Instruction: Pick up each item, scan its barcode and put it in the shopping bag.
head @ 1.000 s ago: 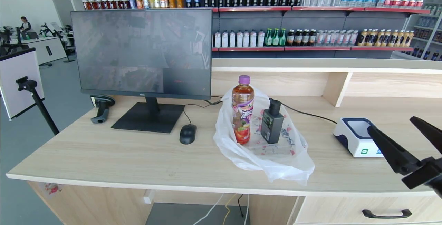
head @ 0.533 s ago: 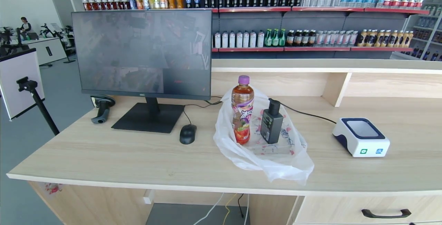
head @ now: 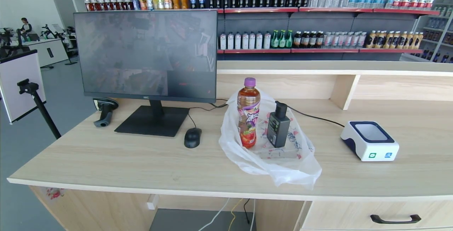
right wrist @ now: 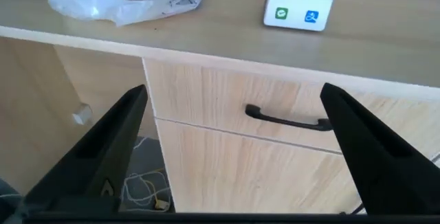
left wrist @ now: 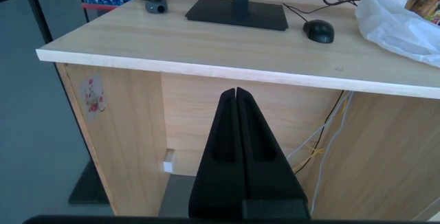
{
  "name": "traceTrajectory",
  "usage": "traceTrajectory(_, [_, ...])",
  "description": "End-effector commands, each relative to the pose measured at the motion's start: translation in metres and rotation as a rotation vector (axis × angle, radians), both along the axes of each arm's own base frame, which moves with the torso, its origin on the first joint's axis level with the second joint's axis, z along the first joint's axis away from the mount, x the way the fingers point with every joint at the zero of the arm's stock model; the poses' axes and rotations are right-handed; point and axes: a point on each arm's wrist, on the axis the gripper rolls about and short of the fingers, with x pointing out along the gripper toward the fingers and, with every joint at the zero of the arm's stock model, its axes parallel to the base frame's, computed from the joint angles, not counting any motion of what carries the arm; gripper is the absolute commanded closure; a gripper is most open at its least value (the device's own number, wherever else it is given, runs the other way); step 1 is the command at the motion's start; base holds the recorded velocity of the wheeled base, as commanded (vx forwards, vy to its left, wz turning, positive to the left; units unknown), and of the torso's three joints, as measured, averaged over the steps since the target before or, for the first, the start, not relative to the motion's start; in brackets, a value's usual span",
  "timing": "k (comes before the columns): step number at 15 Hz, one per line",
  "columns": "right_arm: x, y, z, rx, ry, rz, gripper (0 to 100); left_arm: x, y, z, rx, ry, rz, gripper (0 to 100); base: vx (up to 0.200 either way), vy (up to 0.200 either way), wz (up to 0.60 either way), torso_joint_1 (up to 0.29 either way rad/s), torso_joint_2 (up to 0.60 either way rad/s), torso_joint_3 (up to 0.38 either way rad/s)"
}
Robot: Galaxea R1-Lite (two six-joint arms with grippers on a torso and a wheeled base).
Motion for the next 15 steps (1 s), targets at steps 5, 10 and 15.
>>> traceTrajectory(5, [0.006, 0.002, 0.002, 0.066, 0.079, -0.272, 0, 0.000, 0.000, 0.000, 0.001, -0.001, -0.001, 100, 0.000, 0.000, 0.00, 0.000, 0.00, 0.000])
traceTrajectory(10, [0.008, 0.005, 0.002, 0.149, 0.095, -0.513, 0, 0.000, 0.000, 0.000, 0.001, 0.002, -0.001, 100, 0.000, 0.000, 0.00, 0.000, 0.00, 0.000])
traceTrajectory(15, [0.000, 0.011, -0.003, 0.013, -0.005, -0.080, 0, 0.000, 0.000, 0.000, 0.000, 0.002, -0.001, 100, 0.000, 0.000, 0.00, 0.000, 0.00, 0.000])
